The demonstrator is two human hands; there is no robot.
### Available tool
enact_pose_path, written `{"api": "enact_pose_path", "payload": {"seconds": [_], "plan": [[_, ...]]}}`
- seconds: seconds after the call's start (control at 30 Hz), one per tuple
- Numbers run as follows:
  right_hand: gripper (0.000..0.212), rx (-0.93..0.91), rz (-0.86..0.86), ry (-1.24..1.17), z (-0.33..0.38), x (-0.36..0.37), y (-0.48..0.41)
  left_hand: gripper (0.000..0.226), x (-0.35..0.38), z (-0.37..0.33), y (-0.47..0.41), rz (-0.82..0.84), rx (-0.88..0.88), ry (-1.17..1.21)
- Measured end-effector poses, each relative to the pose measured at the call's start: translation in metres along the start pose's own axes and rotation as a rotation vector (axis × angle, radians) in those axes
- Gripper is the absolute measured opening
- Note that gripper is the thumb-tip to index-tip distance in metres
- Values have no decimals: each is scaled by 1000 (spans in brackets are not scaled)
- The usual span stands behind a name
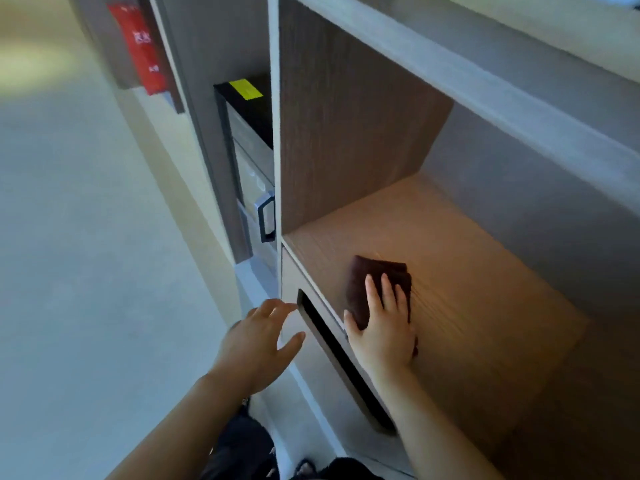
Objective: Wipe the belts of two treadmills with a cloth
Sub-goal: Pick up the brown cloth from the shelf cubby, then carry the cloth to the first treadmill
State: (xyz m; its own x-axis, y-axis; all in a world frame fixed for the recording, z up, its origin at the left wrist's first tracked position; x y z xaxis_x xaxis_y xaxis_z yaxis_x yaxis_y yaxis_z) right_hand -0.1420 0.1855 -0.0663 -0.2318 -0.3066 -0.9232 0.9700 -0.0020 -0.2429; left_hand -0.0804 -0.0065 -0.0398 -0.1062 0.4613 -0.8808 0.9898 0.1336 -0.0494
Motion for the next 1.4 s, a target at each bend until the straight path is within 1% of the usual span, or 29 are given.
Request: {"api": "enact_pose_path", "payload": {"seconds": [0.2, 0.3, 0.37, 0.57, 0.67, 0.8, 0.9, 0.97, 1.1, 1.23, 1.33, 1.4], "plan": [[52, -90, -80, -264, 8, -12, 3, 51, -16, 12, 55, -104, -161, -22], [48, -219, -94, -438, 39, -19, 20, 52, -31, 24, 83, -154, -246, -31], [48, -301, -39, -538, 70, -22, 37, 53, -44, 34, 104, -191, -305, -37], [50, -570, 228, -620, 189, -20, 128, 51, -98, 93, 205, -353, -522, -69], [49, -720, 352, -638, 254, -13, 198, 51, -130, 132, 285, -431, -656, -97], [48, -875, 479, -702, 340, -12, 313, 52, -169, 181, 417, -519, -835, -139], [46, -983, 597, -771, 399, -16, 410, 55, -196, 211, 524, -579, -963, -244], [45, -1090, 676, -801, 435, -20, 473, 55, -213, 223, 597, -617, -1072, -316], [43, -1308, 860, -822, 492, -43, 600, 55, -237, 218, 736, -742, -1346, -391], [42, -1507, 1064, -843, 529, -72, 734, 54, -235, 196, 848, -855, -1625, -412], [41, -1617, 1244, -826, 540, -94, 831, 52, -223, 181, 921, -926, -1819, -405], [38, -1643, 1395, -802, 543, -106, 888, 52, -219, 179, 962, -942, -1912, -416]]}}
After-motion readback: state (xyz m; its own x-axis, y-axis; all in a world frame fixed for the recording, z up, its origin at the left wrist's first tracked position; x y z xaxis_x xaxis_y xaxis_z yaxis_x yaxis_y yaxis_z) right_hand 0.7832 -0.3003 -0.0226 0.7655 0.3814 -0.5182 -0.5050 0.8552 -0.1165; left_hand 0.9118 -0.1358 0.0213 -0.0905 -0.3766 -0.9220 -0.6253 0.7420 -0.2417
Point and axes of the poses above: each hand's wrist, its own y-axis away from the middle knuckle, its own x-axis out of the palm, z = x × y, the point moved 3 cm from there along -y, towards the middle knuckle, and after that the axes turned 15 degrees about -z, right-handed, at the moved point
